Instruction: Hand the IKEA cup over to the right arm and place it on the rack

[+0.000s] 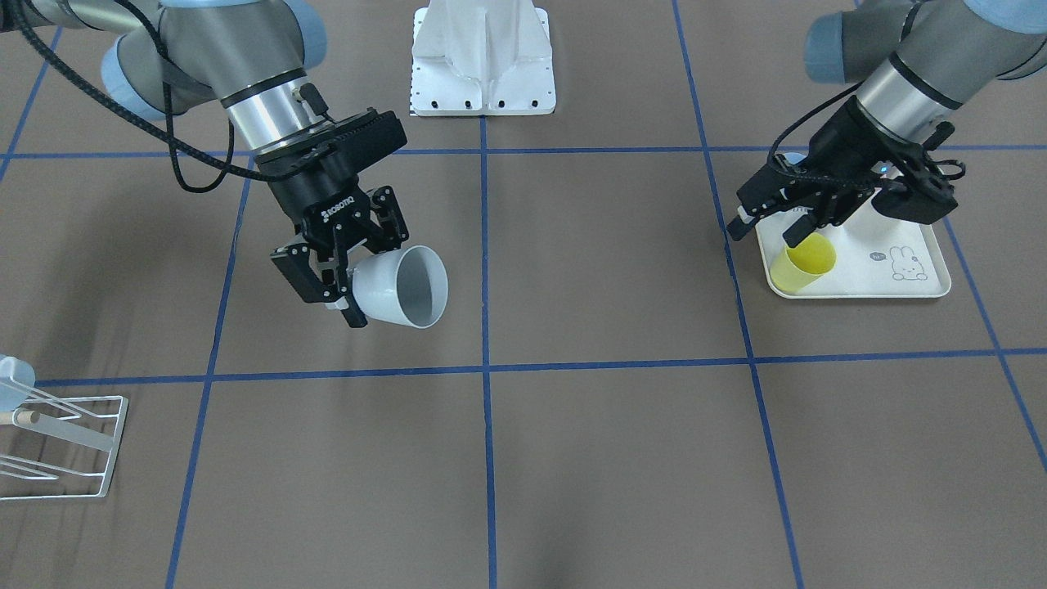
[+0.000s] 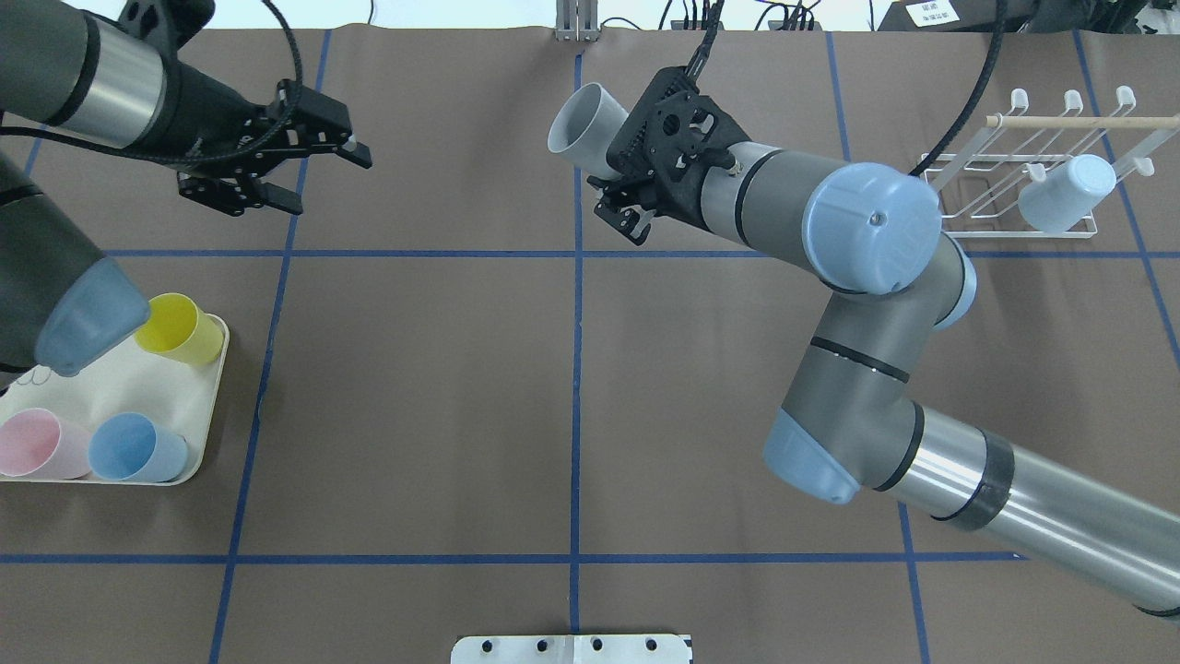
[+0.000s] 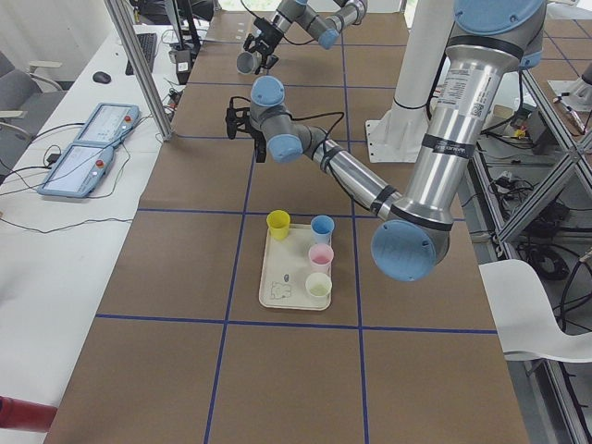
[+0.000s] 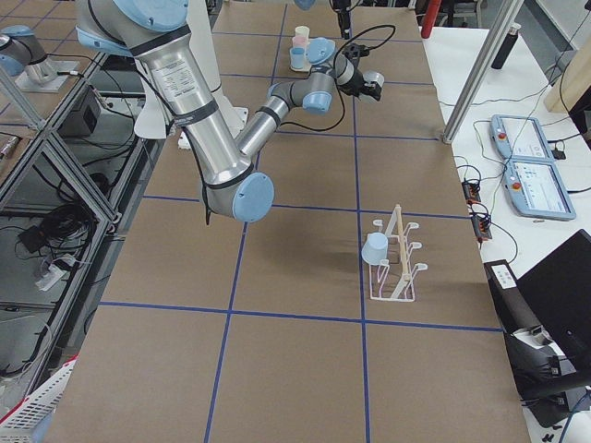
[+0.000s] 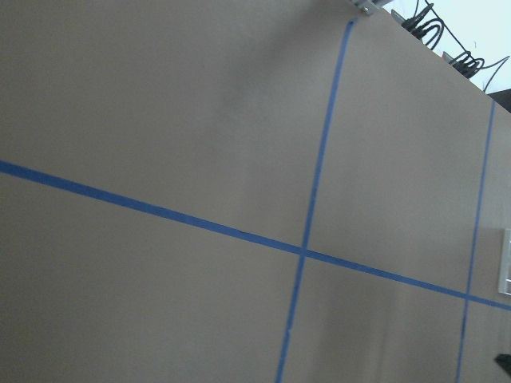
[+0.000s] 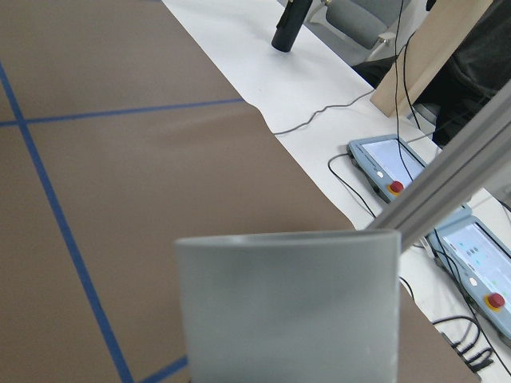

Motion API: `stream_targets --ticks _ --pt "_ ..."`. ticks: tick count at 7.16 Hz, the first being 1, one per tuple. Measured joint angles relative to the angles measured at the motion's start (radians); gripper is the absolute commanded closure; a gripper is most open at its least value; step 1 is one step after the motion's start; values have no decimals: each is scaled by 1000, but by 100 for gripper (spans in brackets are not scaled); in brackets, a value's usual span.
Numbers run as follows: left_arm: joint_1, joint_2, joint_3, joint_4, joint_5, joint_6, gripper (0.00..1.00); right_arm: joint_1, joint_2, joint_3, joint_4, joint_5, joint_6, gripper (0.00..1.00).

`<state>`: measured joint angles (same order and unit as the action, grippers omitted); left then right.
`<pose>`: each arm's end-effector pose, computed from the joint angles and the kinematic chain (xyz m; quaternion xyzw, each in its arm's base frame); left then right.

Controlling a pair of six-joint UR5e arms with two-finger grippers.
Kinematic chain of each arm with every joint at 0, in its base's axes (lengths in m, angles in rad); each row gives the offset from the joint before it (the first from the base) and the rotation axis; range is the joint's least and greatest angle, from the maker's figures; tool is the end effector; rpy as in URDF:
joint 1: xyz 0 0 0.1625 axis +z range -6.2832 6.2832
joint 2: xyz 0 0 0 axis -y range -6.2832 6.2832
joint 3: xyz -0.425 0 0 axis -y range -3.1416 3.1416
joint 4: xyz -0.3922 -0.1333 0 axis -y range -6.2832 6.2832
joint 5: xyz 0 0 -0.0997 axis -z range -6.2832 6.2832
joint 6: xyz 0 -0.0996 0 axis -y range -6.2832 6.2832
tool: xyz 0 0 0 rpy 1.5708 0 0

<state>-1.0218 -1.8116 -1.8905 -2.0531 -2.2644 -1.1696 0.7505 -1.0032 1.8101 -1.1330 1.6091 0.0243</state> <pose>0.2276 -0.5054 0.3192 0.0827 0.5472 -0.0878 0.8282 -0.3695 -0.5216 0.1751 0.5253 -0.2531 -0.3251 0.7445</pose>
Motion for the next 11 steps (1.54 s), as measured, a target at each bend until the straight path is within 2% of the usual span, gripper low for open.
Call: stream_targets --ticks 2,4,6,8,10,11 --pt "-27 73 -13 -2 -8 133 0 76 -1 44 -213 13 -237 82" --pt "-62 135 -25 -2 -14 246 0 152 -39 59 -321 -13 -540 82" --pt "-75 164 -28 -2 -16 296 0 232 -124 60 -339 -98 -988 82" --pt "-76 169 -32 -3 -17 302 0 299 -167 41 -342 -146 -1320 76" --pt "-76 170 -33 -4 -16 303 0 342 -184 -7 -338 -188 -1544 75" --pt "-76 170 -33 -4 -16 302 0 349 -187 -47 -333 -238 -1608 75"
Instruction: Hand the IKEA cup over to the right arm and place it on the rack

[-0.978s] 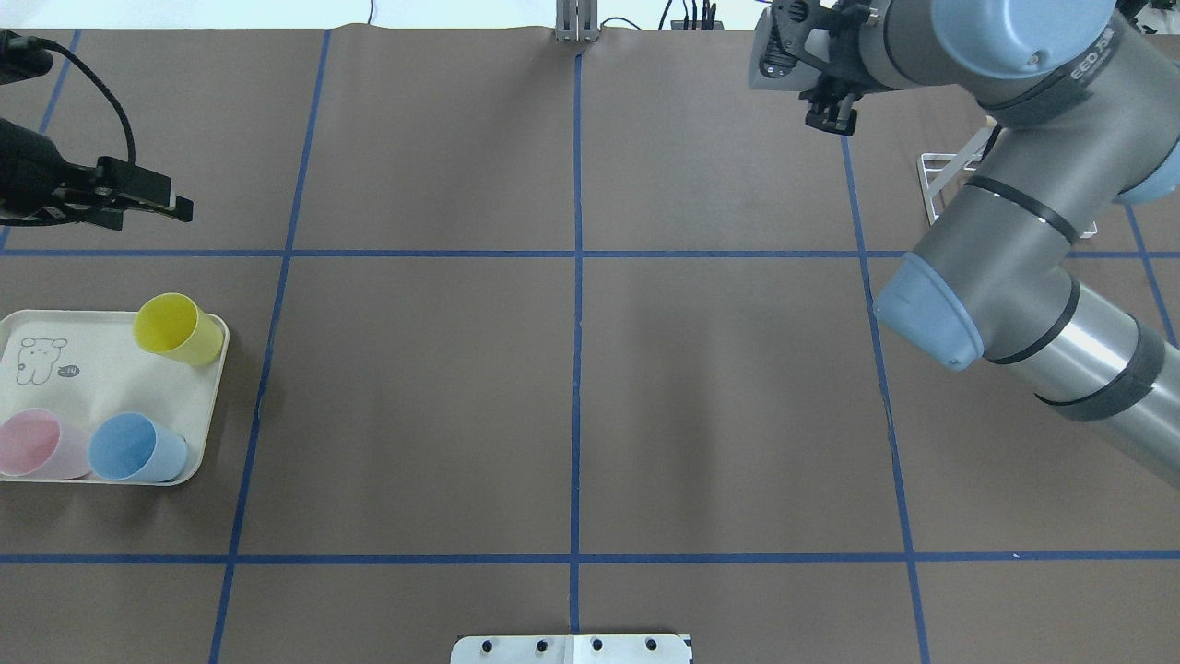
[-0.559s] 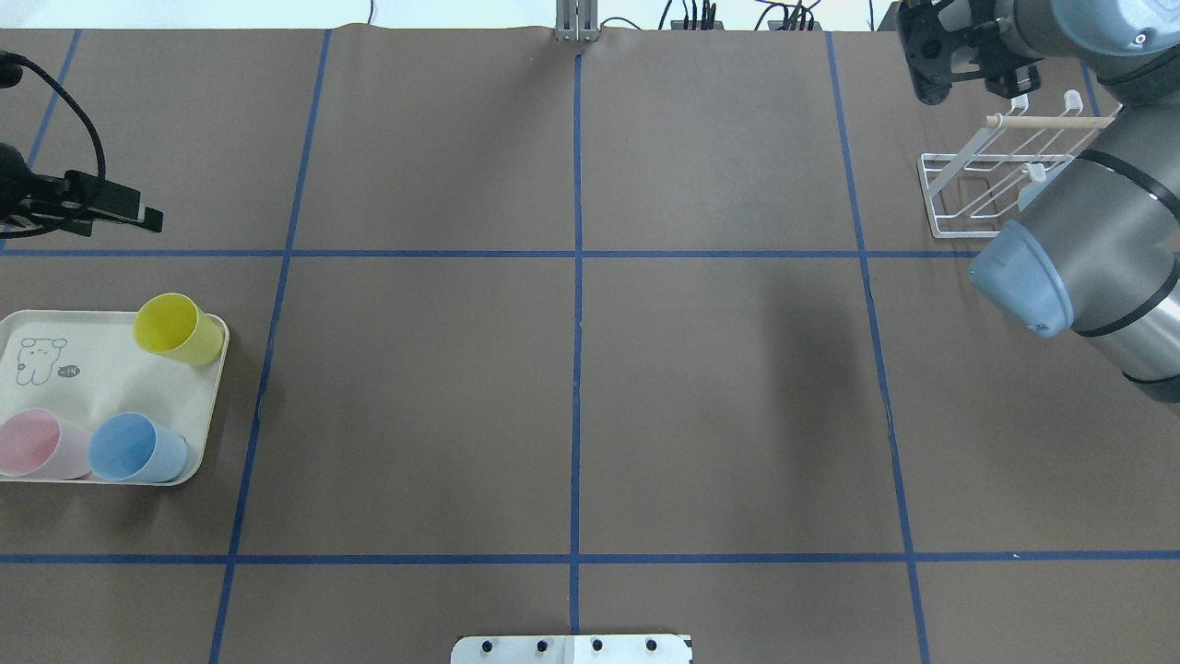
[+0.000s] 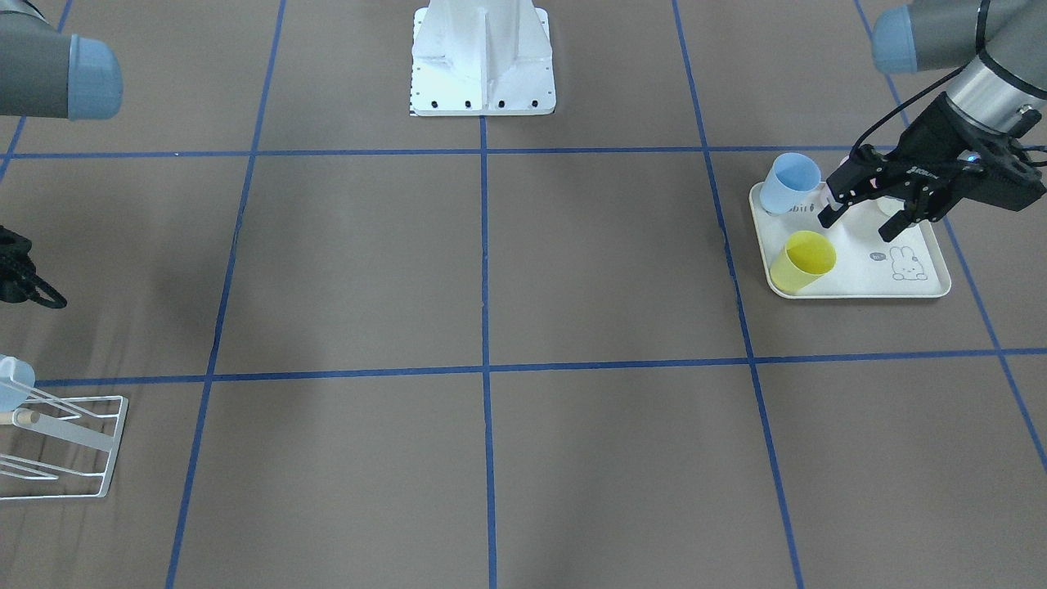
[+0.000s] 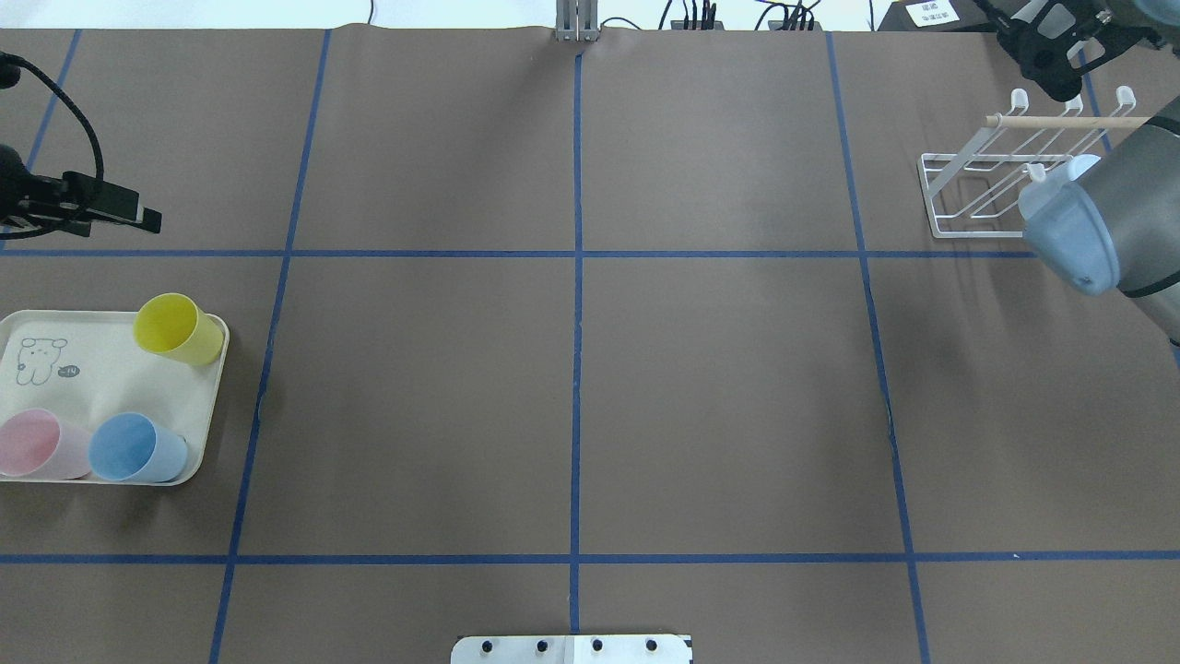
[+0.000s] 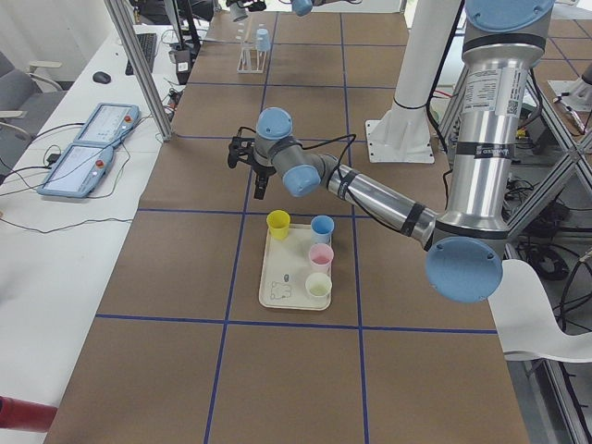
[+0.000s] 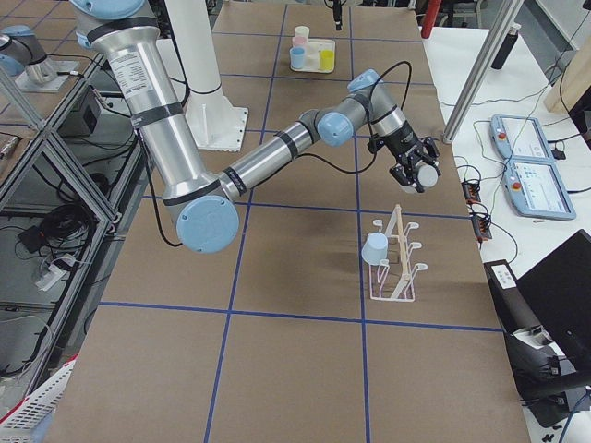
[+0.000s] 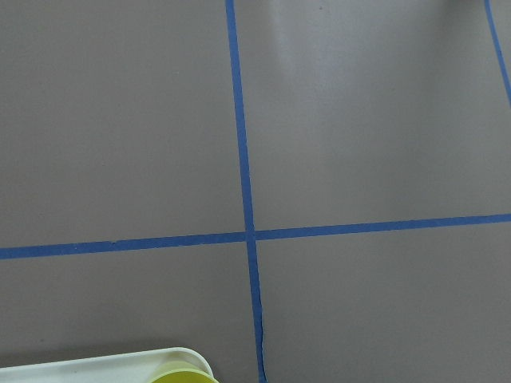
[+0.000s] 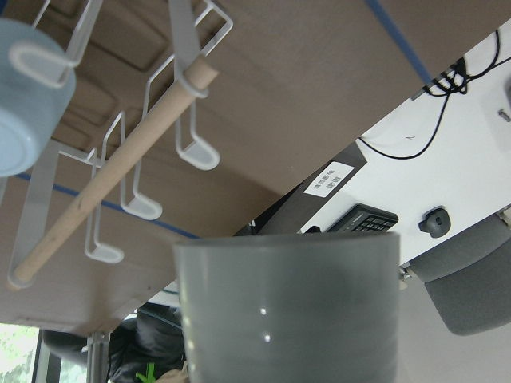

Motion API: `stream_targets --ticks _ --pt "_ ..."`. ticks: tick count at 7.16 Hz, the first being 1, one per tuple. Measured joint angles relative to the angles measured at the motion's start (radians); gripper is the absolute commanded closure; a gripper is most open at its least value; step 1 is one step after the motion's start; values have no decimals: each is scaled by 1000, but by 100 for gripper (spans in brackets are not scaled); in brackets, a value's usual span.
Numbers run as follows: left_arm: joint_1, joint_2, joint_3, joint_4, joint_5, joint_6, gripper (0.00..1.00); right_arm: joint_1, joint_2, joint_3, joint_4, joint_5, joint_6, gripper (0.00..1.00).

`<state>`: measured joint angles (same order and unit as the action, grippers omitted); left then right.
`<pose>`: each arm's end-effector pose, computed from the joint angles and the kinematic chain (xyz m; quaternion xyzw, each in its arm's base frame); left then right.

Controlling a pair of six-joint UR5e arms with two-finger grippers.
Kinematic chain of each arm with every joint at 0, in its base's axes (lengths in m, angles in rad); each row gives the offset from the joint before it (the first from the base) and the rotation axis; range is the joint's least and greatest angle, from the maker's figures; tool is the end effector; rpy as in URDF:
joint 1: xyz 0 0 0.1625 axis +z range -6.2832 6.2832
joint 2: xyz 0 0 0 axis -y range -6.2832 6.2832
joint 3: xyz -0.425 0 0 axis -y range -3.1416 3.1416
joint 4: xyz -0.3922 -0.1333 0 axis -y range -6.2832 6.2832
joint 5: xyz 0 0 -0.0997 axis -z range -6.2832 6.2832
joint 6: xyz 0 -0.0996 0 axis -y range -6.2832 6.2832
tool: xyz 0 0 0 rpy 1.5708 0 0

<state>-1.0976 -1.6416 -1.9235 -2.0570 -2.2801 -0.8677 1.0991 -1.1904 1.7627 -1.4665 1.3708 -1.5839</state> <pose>0.1708 -0.4838 0.3930 0.1290 0.5004 -0.0155 0.8560 -0.1482 -0.6275 0.3584 0.2308 0.2543 -0.7865 0.5134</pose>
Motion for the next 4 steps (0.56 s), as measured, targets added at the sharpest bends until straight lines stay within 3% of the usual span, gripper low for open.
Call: stream_targets --ticks 2,4 --pt "1 0 0 0 1 -2 0 3 -5 -104 71 -77 -56 74" --pt "1 0 0 -1 2 -5 0 4 -23 -230 247 -96 -73 74"
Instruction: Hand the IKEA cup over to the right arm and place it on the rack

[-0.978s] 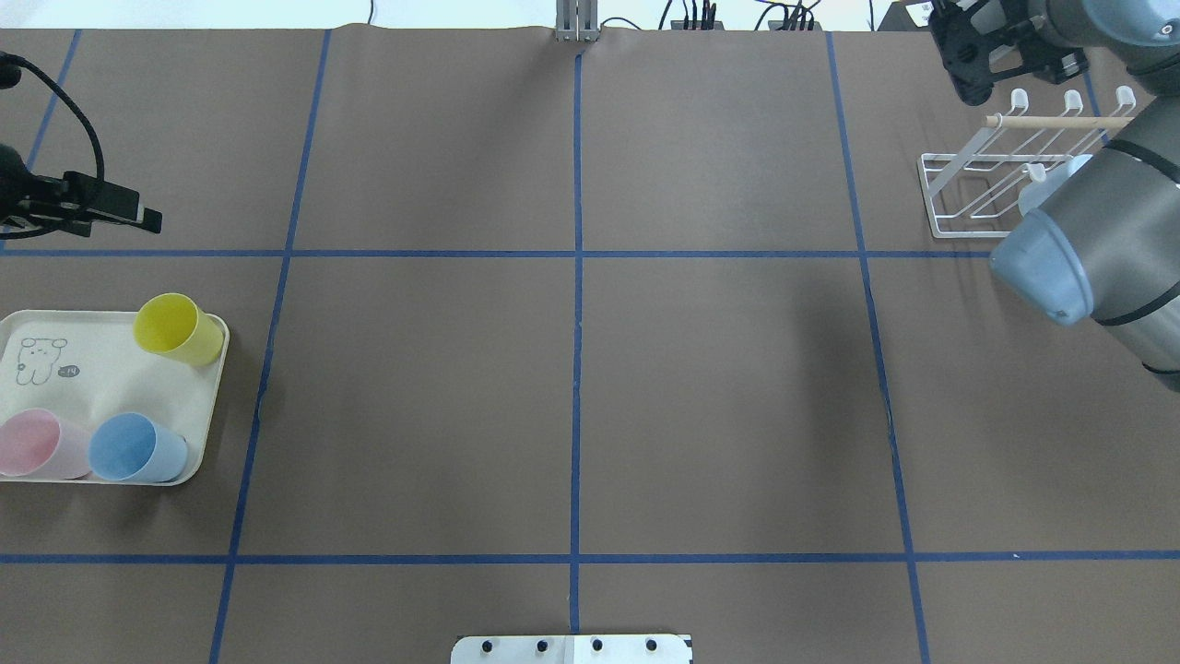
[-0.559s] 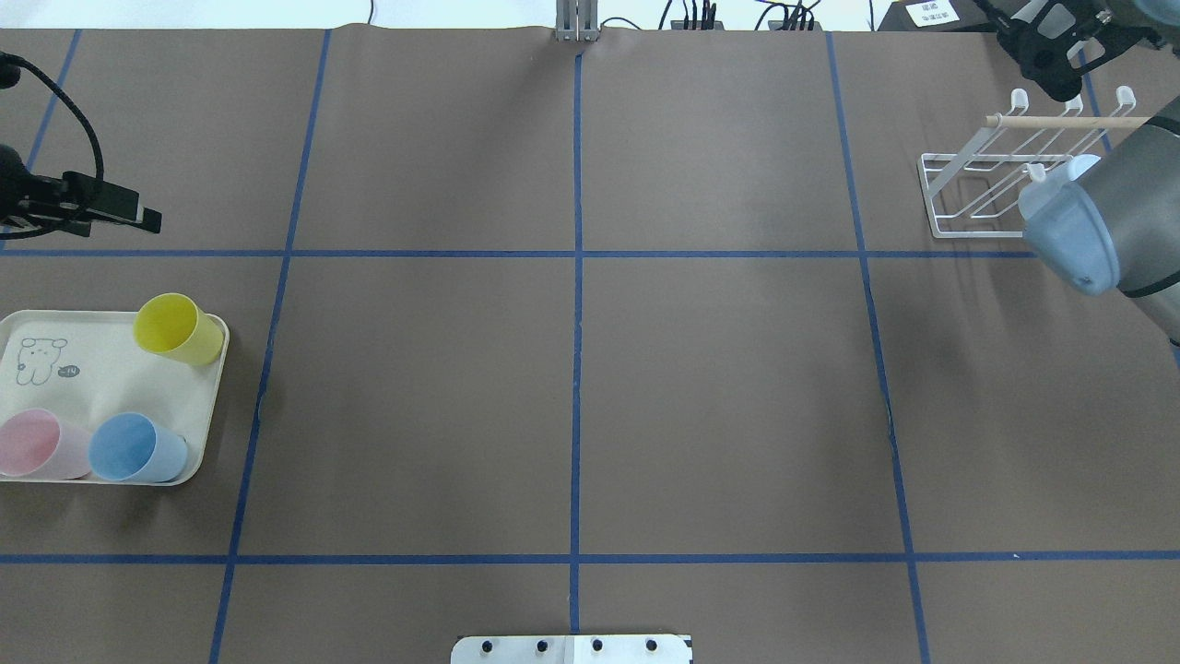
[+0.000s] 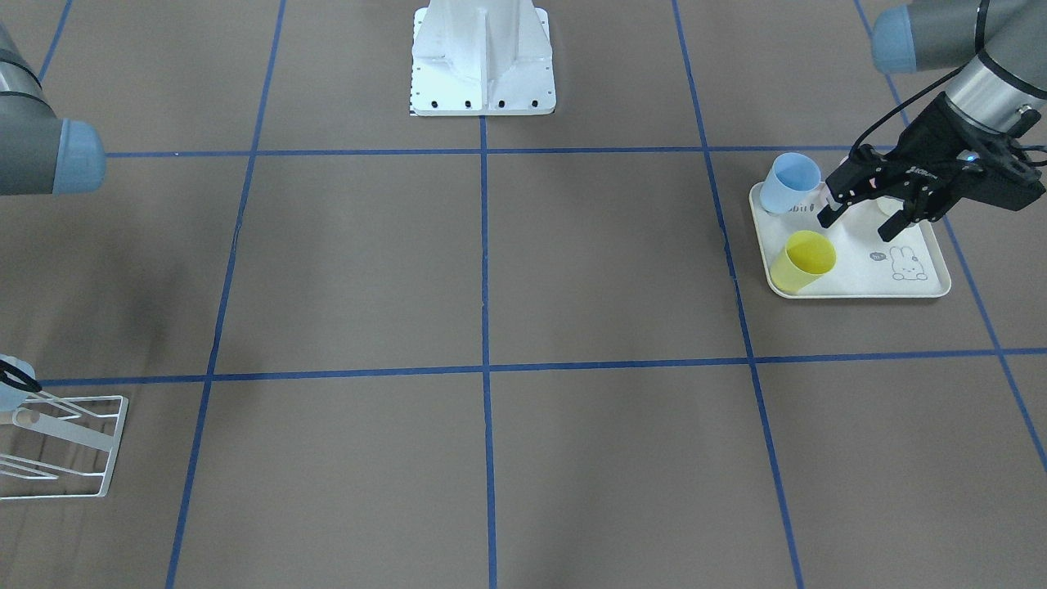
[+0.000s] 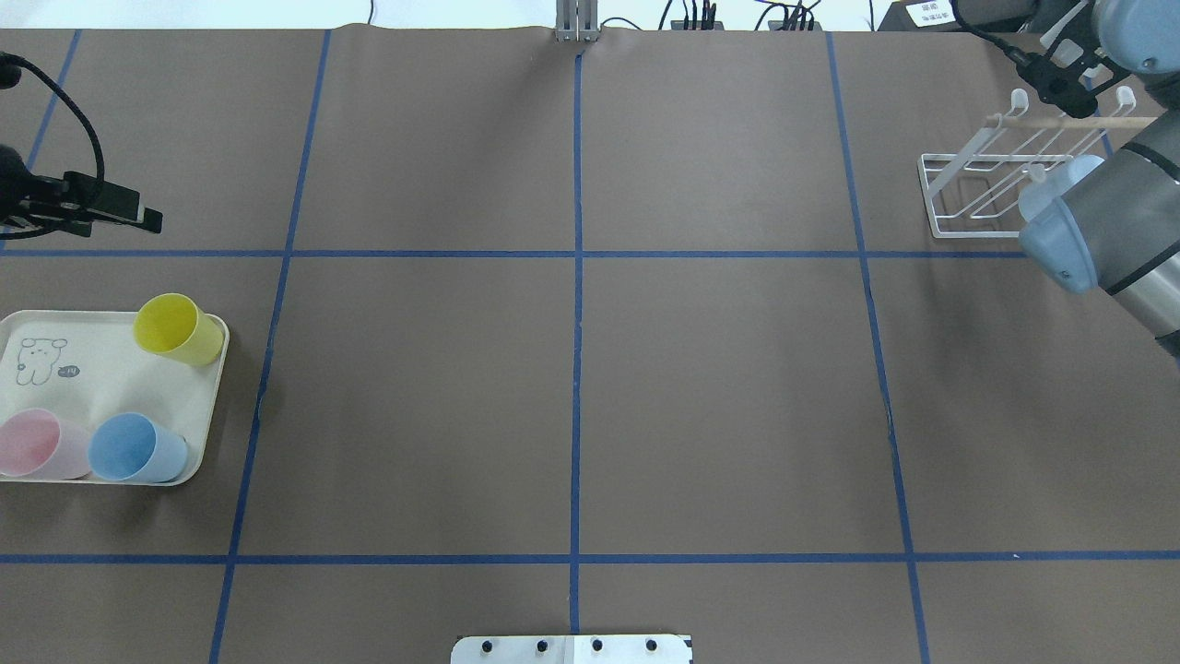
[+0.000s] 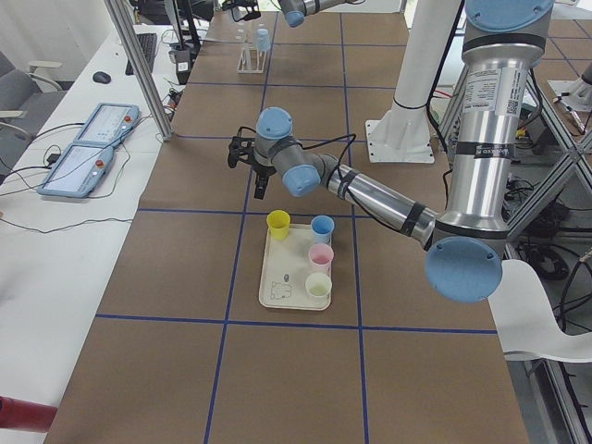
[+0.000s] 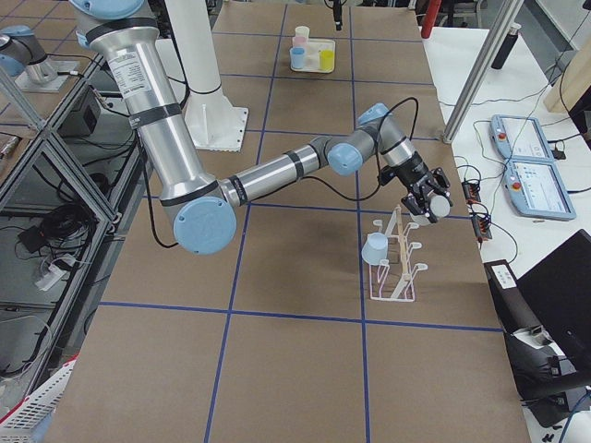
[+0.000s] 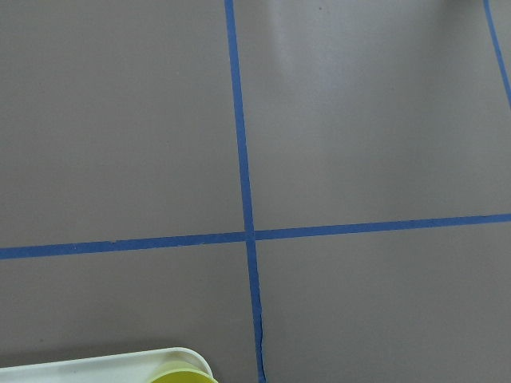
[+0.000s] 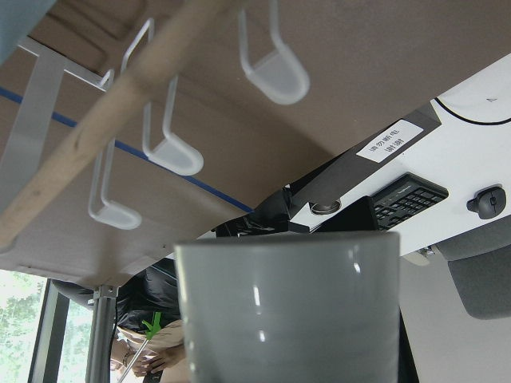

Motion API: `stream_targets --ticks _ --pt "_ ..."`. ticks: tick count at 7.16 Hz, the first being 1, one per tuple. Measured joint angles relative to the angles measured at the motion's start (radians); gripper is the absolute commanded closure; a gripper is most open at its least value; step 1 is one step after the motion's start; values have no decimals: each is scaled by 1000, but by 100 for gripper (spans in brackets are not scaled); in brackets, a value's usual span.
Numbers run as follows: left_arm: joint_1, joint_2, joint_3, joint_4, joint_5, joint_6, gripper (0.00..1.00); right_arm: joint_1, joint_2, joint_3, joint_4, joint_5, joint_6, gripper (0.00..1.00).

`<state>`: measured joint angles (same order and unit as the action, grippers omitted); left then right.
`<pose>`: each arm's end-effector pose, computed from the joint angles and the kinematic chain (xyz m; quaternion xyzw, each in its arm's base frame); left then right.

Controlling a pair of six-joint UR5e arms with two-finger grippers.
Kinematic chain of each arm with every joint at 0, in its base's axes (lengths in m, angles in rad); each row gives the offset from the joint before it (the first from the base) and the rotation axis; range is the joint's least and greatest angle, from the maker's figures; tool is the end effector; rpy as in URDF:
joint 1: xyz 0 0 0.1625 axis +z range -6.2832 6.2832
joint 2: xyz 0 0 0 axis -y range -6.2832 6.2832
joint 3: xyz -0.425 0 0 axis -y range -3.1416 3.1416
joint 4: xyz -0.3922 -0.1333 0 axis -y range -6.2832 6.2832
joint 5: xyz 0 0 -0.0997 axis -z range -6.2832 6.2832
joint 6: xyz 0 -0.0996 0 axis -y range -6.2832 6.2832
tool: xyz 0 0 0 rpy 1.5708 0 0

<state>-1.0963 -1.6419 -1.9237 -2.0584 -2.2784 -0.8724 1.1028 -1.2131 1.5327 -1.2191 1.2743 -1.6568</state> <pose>0.1714 -0.4837 0.3926 0.1287 0.5007 -0.0170 0.8558 -0.1521 -0.6609 0.4499 0.1918 0.2980 -0.7921 0.4971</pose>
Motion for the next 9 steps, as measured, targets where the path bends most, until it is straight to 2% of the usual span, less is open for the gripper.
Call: stream_targets --ticks 2,4,9 --pt "1 0 0 0 3 -3 0 0 -11 -55 78 -19 -16 69" --pt "2 -1 0 0 6 -6 0 -1 -13 -86 91 -42 -18 66" --pt "4 -1 3 0 9 -7 0 -34 -21 -109 93 -105 13 66"
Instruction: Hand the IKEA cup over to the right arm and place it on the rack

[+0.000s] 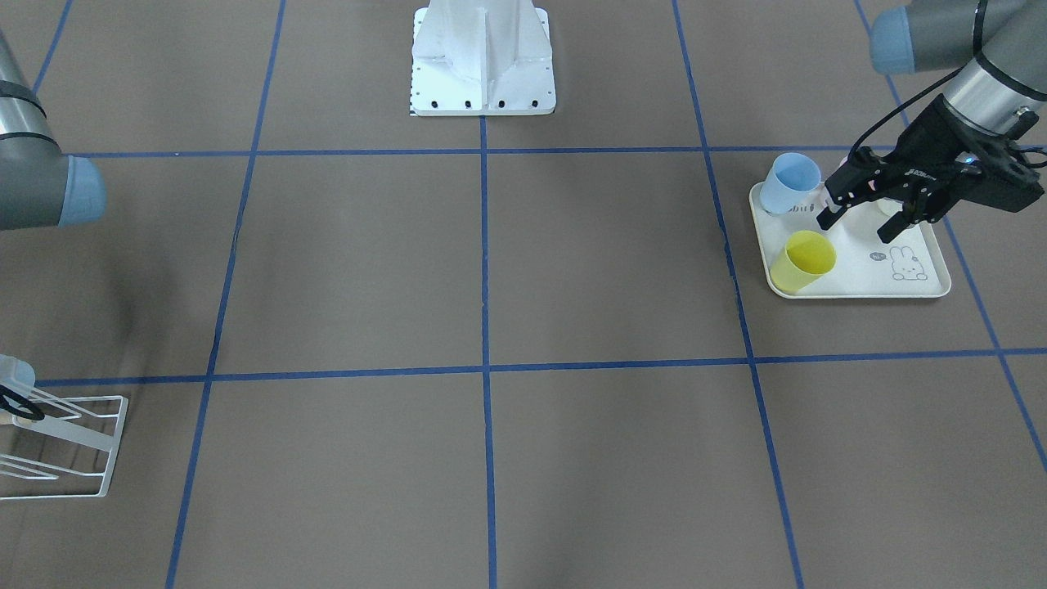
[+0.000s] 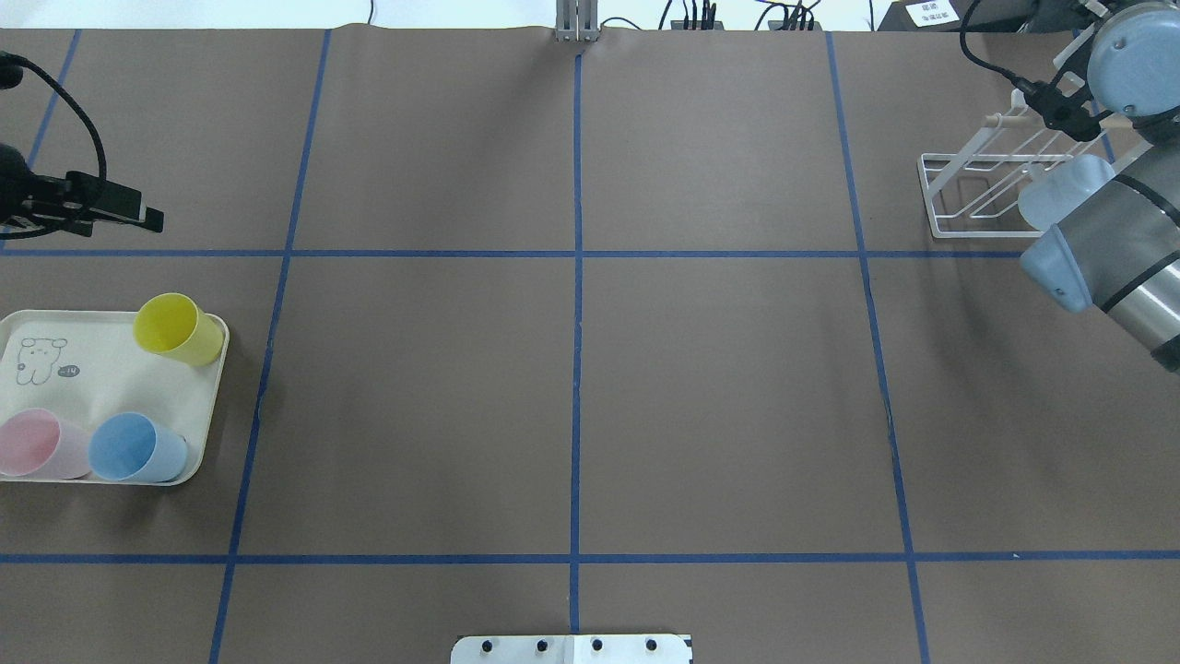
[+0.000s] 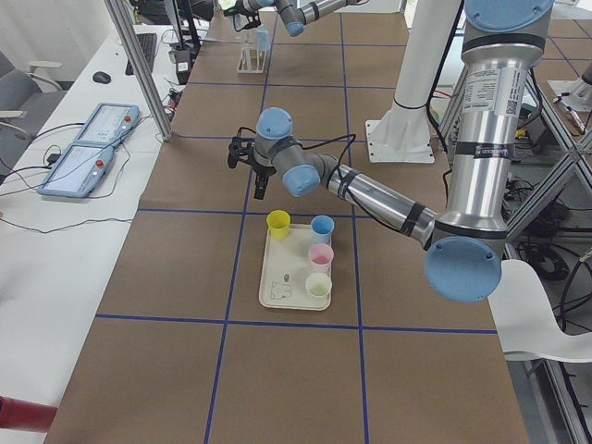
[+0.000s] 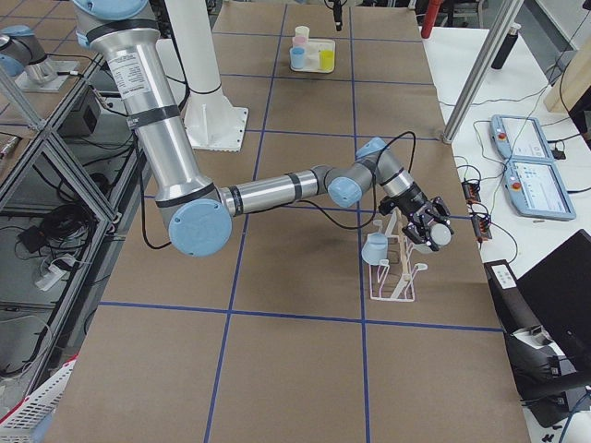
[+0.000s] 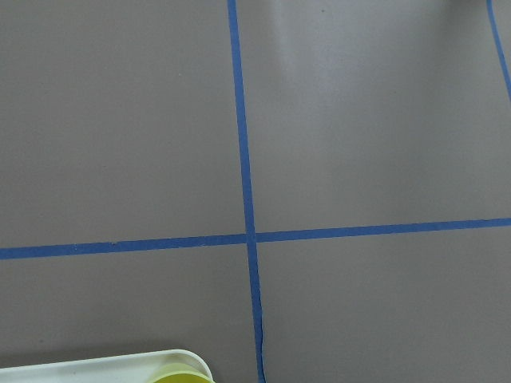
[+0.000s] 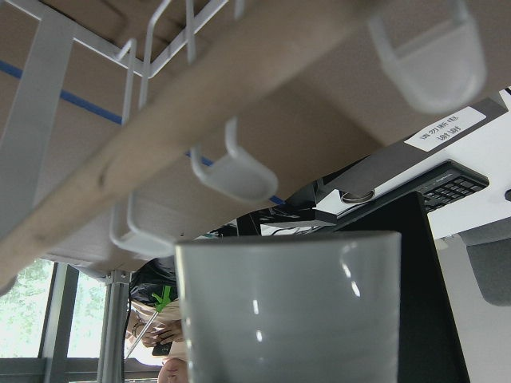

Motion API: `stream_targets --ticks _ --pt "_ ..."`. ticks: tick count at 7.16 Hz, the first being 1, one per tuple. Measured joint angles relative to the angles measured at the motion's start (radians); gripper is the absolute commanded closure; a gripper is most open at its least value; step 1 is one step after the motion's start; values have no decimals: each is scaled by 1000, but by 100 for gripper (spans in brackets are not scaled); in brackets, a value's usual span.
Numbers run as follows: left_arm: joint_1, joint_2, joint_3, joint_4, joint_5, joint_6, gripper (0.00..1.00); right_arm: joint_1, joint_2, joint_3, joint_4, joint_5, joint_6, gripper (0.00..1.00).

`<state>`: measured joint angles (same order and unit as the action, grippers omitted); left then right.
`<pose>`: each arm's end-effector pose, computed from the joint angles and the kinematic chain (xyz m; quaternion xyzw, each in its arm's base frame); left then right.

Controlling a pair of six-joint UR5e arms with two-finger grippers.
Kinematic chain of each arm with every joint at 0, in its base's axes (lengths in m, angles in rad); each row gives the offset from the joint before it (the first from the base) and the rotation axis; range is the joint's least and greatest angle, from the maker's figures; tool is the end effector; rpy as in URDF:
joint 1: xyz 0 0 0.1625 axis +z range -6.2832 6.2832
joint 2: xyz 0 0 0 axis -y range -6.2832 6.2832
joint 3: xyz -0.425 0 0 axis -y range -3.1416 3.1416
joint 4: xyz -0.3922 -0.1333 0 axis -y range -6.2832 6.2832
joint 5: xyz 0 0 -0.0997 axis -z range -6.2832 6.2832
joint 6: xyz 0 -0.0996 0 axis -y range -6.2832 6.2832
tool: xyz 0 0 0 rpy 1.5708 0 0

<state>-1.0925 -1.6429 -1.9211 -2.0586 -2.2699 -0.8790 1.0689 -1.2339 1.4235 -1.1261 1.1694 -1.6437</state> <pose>0.1732 -0.4844 0.3937 0.1284 0.4987 -0.0204 0.8570 -0.1667 -0.6617 0.5045 0.1548 0.3245 -0.7883 0.4994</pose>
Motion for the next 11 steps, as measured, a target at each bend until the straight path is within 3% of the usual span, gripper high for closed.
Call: stream_targets --ticks 5,11 --pt "0 0 -1 0 1 0 0 -21 -17 -59 94 -38 20 63" --pt "1 0 6 0 1 0 0 -52 -19 -58 101 -71 47 61"
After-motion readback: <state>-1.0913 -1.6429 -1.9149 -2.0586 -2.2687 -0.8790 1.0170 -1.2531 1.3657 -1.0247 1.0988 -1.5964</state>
